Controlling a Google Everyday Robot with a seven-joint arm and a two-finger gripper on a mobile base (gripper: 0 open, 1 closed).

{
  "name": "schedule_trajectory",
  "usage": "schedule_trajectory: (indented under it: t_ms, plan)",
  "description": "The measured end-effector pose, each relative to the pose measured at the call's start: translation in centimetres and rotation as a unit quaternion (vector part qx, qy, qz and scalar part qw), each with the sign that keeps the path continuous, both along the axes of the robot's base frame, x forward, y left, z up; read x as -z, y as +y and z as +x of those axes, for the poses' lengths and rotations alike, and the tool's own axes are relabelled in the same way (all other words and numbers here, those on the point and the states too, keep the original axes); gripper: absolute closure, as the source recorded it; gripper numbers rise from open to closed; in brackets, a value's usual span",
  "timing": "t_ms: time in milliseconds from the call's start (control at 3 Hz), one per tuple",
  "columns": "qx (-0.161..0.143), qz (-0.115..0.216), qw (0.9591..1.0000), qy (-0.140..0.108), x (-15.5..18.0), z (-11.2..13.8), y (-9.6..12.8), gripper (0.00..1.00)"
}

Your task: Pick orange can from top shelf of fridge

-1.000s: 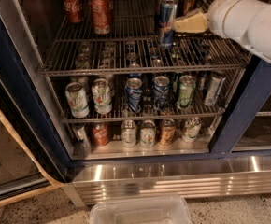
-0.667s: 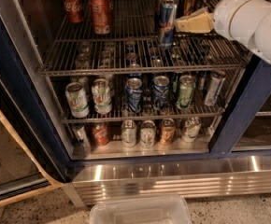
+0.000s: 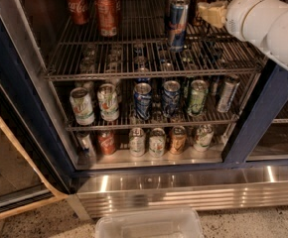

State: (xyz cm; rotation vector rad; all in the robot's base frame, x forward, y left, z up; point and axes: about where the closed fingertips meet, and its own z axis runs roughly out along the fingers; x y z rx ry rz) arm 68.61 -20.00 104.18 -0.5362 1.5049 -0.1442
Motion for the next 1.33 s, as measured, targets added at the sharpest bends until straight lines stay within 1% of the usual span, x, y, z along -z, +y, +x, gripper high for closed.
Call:
schedule_trajectory:
  t_ms: [667,1000,1333]
  plan:
    - [0.001,0.000,1.0000,0.000,0.0,0.1,-0.1,0.88]
    - [0.022,0.005,0.9996,-0.014,-0.1,1.2,-0.9,1.00]
    - [0.059,0.020,0.9978,-0.024,0.5,3.5,-2.8,1.00]
